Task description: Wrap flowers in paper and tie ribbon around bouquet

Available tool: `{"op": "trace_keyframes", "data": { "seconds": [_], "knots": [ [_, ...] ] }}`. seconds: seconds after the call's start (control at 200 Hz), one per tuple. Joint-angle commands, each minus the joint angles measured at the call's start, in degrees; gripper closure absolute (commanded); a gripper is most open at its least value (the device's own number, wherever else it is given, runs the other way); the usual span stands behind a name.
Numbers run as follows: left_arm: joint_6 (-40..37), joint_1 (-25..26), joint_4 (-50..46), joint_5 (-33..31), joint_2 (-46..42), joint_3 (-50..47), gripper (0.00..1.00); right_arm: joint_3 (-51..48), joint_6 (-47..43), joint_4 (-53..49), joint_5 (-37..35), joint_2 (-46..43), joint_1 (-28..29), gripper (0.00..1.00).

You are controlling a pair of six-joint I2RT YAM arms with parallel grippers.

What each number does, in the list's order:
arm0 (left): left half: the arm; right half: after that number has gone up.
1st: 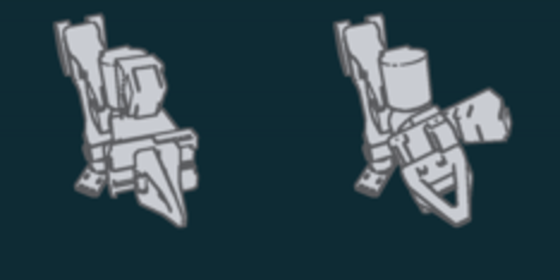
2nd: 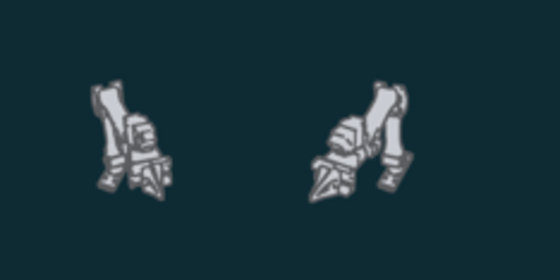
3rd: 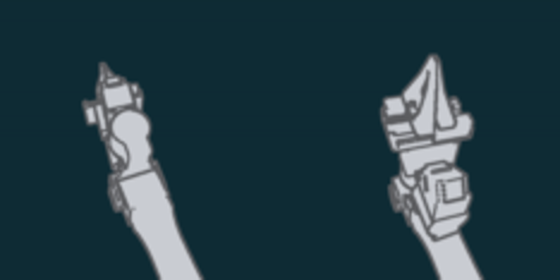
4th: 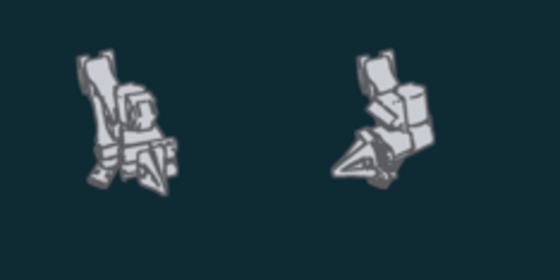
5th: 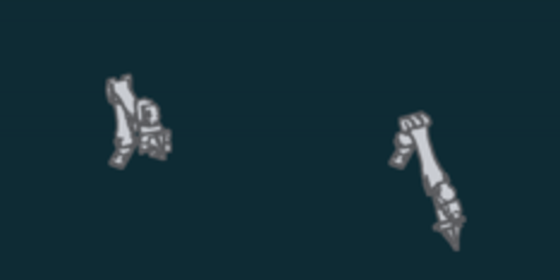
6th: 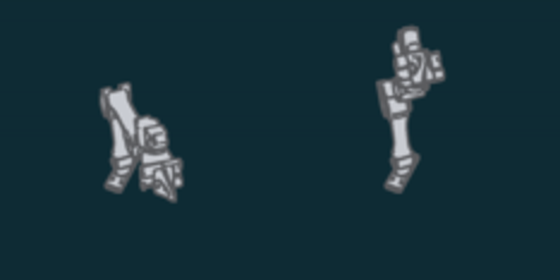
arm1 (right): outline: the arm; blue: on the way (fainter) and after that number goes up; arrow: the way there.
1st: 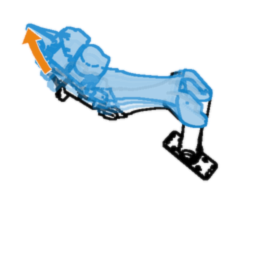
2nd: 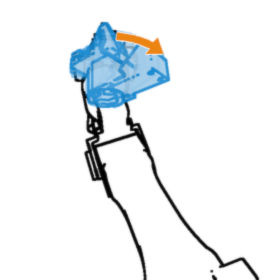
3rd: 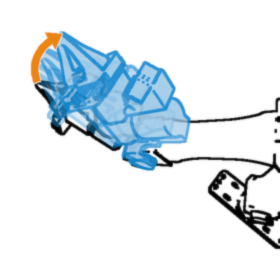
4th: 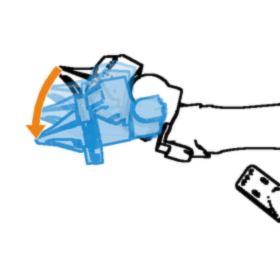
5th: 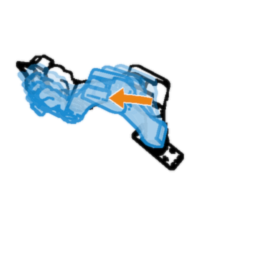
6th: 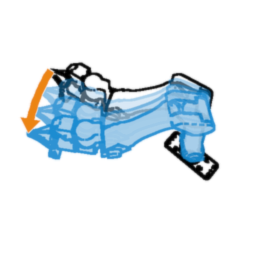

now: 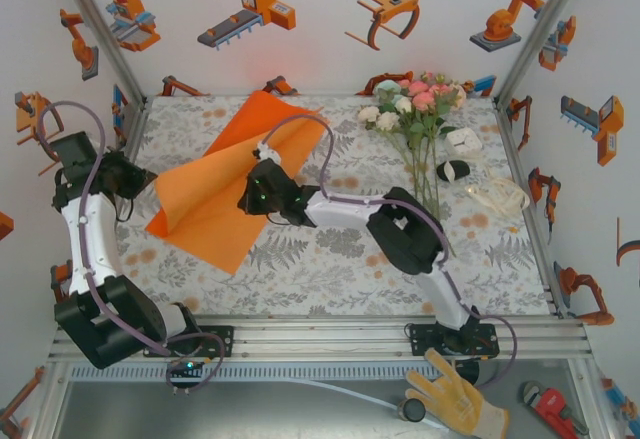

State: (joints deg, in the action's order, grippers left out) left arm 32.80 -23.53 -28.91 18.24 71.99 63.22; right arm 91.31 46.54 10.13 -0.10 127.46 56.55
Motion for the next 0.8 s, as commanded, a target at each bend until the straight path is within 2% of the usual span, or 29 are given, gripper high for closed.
{"op": "trace_keyframes", "data": {
  "seconds": [0.0,0.12,0.22,0.421,0.571,0.691,0.796],
  "knots": [
    [4.76,-2.29,1.63,1.53,-0.25,-0.11,1.00,6.46,1.06,-5.92,-2.91,5.57,-0.08,1.00],
    [6.02,-4.27,1.27,-0.96,0.20,0.26,1.00,11.74,1.31,-12.50,-1.26,10.16,-0.09,1.00],
    [6.58,-5.63,1.39,-2.92,0.70,0.55,1.00,8.37,2.56,-14.72,-4.95,8.84,-0.15,1.00],
    [7.89,-8.39,0.03,-6.20,3.05,2.48,1.00,-6.47,9.63,-22.53,-13.91,-0.15,-2.59,1.00],
    [8.32,-8.37,-4.12,-8.26,5.67,4.17,1.00,-25.20,15.33,-23.26,-20.22,-12.29,-6.08,1.00],
    [8.45,-7.65,-5.68,-11.59,6.87,2.18,1.00,-37.90,18.74,-21.56,-20.39,-20.88,-9.21,1.00],
    [9.51,-6.91,-6.29,-16.55,6.78,0.72,1.00,-44.69,22.19,-21.88,-19.96,-26.57,-9.62,1.00]
  ]
}}
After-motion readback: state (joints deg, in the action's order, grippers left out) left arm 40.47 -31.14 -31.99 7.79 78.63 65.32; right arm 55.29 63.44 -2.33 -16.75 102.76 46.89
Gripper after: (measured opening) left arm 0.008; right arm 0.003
